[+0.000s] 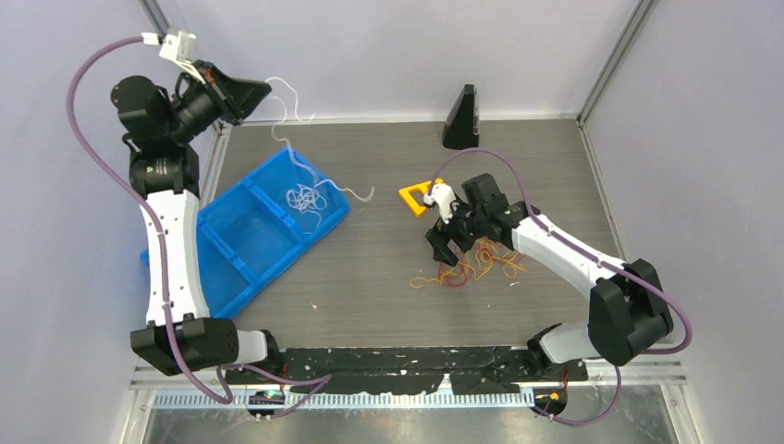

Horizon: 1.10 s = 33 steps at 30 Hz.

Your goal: Untangle the cables

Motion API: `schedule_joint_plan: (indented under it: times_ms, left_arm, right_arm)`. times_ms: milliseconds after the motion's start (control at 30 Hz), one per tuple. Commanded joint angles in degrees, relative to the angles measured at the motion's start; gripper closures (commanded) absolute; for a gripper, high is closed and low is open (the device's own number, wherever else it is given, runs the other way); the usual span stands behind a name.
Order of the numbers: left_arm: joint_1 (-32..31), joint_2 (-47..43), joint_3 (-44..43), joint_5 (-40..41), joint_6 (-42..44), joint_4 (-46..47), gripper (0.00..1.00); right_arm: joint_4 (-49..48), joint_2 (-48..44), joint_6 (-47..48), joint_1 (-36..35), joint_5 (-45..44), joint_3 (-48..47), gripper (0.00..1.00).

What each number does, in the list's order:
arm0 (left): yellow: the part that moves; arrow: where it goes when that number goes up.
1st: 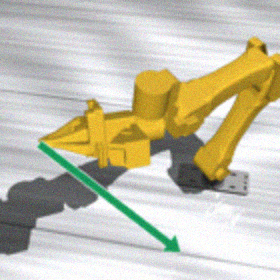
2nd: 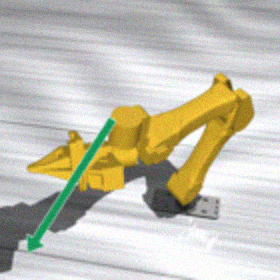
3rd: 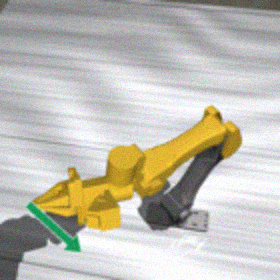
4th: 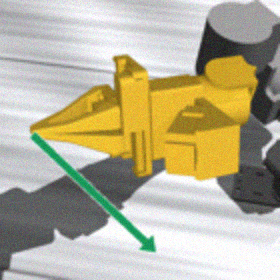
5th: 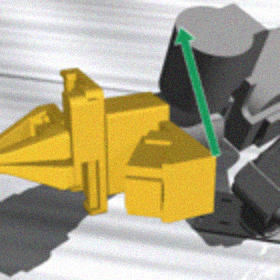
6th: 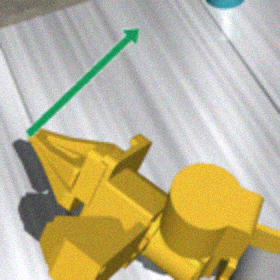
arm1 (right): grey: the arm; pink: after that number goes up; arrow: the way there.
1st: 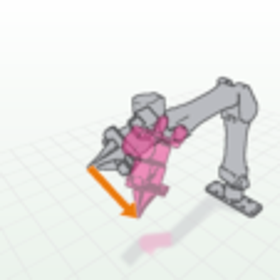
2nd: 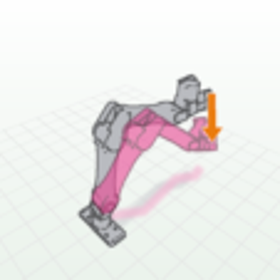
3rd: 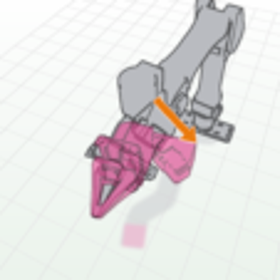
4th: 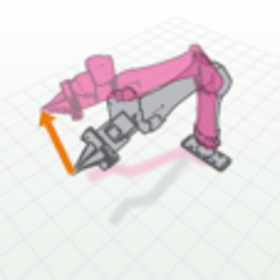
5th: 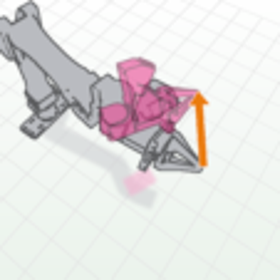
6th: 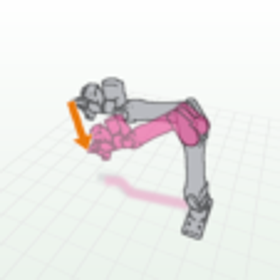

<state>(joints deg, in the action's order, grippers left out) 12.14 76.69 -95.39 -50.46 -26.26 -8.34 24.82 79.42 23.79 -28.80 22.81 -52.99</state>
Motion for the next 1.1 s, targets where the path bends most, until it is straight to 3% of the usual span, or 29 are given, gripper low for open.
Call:
schedule_joint_plan:
  times_ms: [0,133,400,600,767,933,967,1033,1067]
  left_arm:
    - [-0.1,0.7,6.4,-2.4,1.2,4.4,1.00]
    - [-0.6,1.4,11.9,0.4,5.1,5.0,1.00]
    - [-0.6,5.2,11.8,8.7,20.3,-4.4,1.00]
    - [-2.1,9.4,14.0,8.5,33.3,-11.4,1.00]
    - [-3.8,13.7,16.7,13.9,39.4,-14.3,1.00]
    - [-5.8,19.7,14.1,20.0,45.1,-21.5,1.00]
    - [-6.0,20.9,13.4,21.3,45.9,-22.9,0.97]
    - [-6.0,22.3,10.5,21.2,46.5,-27.3,0.72]
    - [-6.1,22.1,9.2,20.4,46.6,-29.1,0.66]
  right_arm:
    - [7.6,1.1,3.2,0.6,-3.9,-4.4,0.06]
    - [8.1,1.5,2.9,1.7,-3.7,-5.7,0.05]
    - [8.9,2.2,3.1,2.9,-2.9,-7.8,0.05]
    - [11.3,2.3,3.6,3.9,-1.3,-9.8,0.05]
    - [13.0,1.4,4.0,4.7,0.0,-10.4,0.05]
    - [16.2,1.6,6.2,5.5,1.1,-10.2,0.04]
    - [16.9,1.7,6.6,5.5,1.3,-10.4,0.04]
    - [18.4,2.2,7.6,5.5,1.6,-10.6,0.02]
    - [19.2,2.3,8.1,5.6,1.7,-10.6,0.01]
